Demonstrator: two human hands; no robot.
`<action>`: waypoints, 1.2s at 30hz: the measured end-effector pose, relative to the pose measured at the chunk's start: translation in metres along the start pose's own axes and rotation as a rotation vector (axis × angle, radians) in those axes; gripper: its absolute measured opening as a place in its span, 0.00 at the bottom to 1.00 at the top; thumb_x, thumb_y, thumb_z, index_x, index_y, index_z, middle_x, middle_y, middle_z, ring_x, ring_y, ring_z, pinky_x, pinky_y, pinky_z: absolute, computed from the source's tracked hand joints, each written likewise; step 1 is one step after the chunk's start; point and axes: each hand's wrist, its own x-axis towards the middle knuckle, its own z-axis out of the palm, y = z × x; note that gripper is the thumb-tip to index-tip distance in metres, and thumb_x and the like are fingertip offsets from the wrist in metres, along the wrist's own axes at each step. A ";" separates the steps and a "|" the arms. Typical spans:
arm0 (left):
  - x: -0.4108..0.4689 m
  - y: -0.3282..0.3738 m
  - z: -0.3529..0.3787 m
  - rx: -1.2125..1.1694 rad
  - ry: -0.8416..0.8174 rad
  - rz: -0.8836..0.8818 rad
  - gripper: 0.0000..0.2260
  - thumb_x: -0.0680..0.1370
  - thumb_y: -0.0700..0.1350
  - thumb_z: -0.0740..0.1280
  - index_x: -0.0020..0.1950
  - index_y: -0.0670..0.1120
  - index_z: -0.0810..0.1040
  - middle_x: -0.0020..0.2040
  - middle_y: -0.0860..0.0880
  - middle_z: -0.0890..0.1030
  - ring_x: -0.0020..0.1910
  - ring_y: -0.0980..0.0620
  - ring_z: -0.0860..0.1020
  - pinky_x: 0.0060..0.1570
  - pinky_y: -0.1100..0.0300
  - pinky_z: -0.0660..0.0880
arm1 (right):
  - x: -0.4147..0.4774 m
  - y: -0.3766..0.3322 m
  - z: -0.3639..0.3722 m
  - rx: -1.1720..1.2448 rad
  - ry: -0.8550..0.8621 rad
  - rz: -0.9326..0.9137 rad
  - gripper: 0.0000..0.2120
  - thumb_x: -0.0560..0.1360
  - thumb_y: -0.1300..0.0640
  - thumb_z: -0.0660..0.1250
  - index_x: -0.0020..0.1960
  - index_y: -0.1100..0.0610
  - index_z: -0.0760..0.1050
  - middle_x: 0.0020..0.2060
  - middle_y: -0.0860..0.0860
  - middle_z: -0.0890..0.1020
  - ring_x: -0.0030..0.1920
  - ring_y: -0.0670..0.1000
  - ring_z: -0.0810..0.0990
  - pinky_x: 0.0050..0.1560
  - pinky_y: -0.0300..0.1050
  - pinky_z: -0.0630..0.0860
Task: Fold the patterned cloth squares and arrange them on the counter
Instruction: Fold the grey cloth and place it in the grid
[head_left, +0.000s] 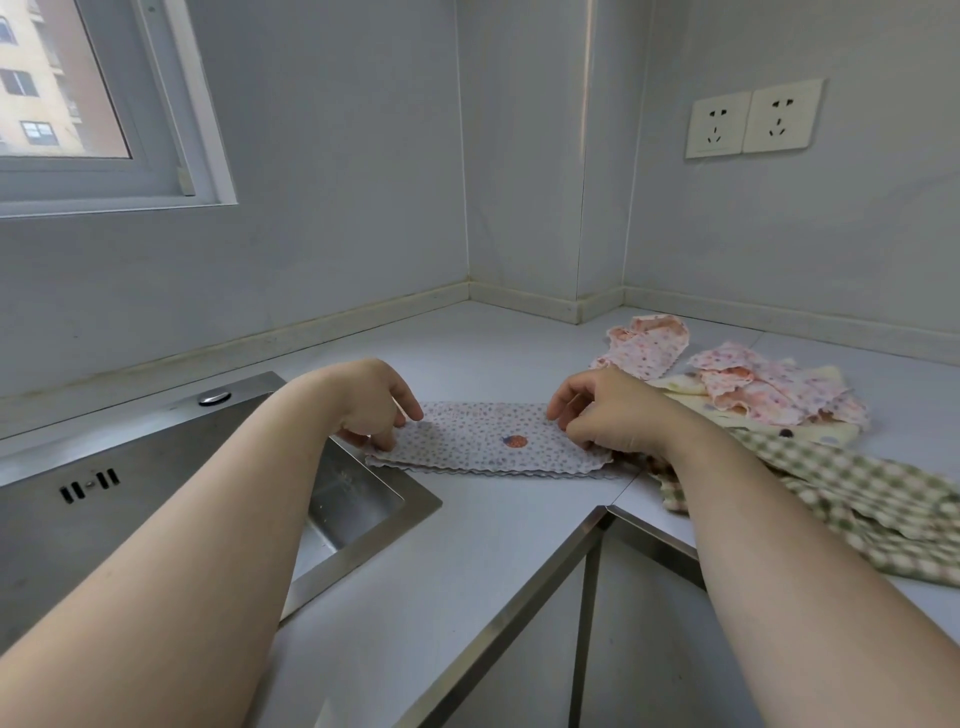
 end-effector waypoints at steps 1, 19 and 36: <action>0.000 0.000 0.000 0.024 -0.001 0.005 0.19 0.72 0.27 0.70 0.53 0.51 0.84 0.53 0.51 0.82 0.45 0.48 0.83 0.41 0.58 0.82 | -0.001 0.000 0.000 -0.014 -0.009 -0.002 0.16 0.69 0.68 0.67 0.48 0.50 0.83 0.43 0.50 0.84 0.39 0.48 0.82 0.40 0.41 0.80; 0.018 0.040 0.081 0.357 0.140 0.383 0.23 0.87 0.50 0.49 0.82 0.44 0.56 0.82 0.45 0.55 0.81 0.45 0.54 0.79 0.51 0.51 | 0.016 -0.013 0.056 -0.656 0.093 -0.213 0.22 0.85 0.48 0.48 0.72 0.54 0.71 0.71 0.50 0.73 0.73 0.52 0.67 0.71 0.50 0.65; 0.038 -0.009 0.060 0.476 0.073 -0.029 0.31 0.84 0.62 0.41 0.83 0.48 0.45 0.84 0.49 0.45 0.82 0.42 0.44 0.77 0.34 0.43 | 0.012 0.000 0.041 -0.682 0.073 0.249 0.26 0.85 0.51 0.41 0.79 0.59 0.60 0.76 0.62 0.64 0.76 0.62 0.62 0.74 0.58 0.62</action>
